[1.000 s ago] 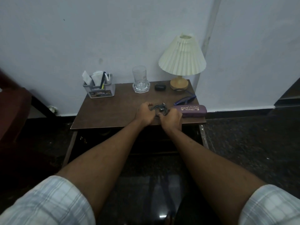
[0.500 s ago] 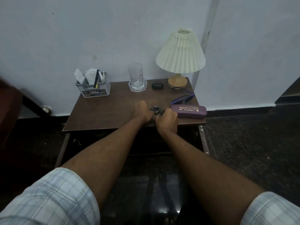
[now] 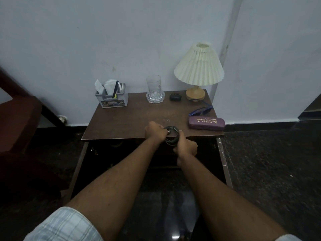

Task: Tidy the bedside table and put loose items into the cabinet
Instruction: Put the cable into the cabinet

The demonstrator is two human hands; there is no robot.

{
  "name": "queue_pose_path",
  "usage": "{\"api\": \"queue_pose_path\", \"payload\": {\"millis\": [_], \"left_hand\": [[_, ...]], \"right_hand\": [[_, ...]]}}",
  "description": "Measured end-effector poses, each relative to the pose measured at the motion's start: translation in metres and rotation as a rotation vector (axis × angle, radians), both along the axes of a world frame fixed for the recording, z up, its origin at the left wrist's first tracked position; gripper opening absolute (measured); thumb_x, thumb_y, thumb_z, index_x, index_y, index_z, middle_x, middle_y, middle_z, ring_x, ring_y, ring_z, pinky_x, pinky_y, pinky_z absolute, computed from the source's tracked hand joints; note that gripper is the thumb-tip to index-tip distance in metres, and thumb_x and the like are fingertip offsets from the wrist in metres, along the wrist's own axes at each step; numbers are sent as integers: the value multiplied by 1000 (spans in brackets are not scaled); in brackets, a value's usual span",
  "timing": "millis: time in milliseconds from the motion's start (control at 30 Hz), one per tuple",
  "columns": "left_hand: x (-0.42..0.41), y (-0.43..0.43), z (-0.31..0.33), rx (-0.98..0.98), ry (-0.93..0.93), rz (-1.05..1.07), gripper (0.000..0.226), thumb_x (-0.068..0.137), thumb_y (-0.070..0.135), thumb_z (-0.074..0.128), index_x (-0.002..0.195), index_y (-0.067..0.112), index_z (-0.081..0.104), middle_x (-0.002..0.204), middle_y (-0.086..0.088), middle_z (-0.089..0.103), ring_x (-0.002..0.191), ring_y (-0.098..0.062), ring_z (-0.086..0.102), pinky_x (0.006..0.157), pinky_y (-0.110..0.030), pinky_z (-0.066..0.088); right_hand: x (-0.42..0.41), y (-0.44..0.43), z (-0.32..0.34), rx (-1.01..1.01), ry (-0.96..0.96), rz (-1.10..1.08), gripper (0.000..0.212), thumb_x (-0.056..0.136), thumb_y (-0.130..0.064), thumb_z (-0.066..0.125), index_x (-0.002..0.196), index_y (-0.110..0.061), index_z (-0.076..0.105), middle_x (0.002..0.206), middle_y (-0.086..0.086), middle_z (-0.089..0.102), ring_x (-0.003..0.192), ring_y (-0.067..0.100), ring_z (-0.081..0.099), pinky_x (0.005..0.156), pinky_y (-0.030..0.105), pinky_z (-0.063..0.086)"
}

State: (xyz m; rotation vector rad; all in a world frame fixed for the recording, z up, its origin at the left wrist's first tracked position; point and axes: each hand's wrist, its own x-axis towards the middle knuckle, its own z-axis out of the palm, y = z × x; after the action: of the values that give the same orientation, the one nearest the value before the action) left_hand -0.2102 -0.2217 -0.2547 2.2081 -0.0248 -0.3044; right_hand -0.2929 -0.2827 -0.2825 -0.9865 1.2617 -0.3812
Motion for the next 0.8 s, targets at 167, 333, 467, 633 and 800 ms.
{"api": "queue_pose_path", "payload": {"millis": [167,333,467,633,800], "left_hand": [[-14,12,-14,-111,88,-8,6,73,9,71,77,6,72,81,-11,75,76,-24,70,76,-37,60],[-28,36,-18,-266,279,-94,13,81,-1,67,88,9,69,89,-15,74,74,-19,71,53,-24,55],[-39,49,-19,-332,342,-111,14,85,0,68,96,9,67,87,-11,72,73,-15,69,53,-22,53],[-49,63,-30,-389,399,-77,10,87,4,67,91,13,67,90,-8,71,80,-16,69,66,-27,57],[-57,74,-45,-471,475,-17,13,87,-1,64,86,12,67,83,-8,70,75,-17,69,65,-29,58]], "right_hand": [[-2,4,5,310,-365,63,32,89,-30,74,102,-2,65,104,20,72,85,31,71,91,52,57],[-7,10,8,347,-442,77,28,95,-11,67,114,8,62,107,30,69,74,34,69,79,52,57],[-16,13,7,300,-380,147,30,95,-8,65,116,13,63,112,30,68,73,33,67,79,45,59],[-32,15,10,257,-289,289,24,96,-6,64,114,9,65,93,20,72,72,27,69,64,32,60],[-39,19,7,228,-223,413,24,95,2,61,117,9,65,99,22,69,74,26,67,53,23,58]]}}
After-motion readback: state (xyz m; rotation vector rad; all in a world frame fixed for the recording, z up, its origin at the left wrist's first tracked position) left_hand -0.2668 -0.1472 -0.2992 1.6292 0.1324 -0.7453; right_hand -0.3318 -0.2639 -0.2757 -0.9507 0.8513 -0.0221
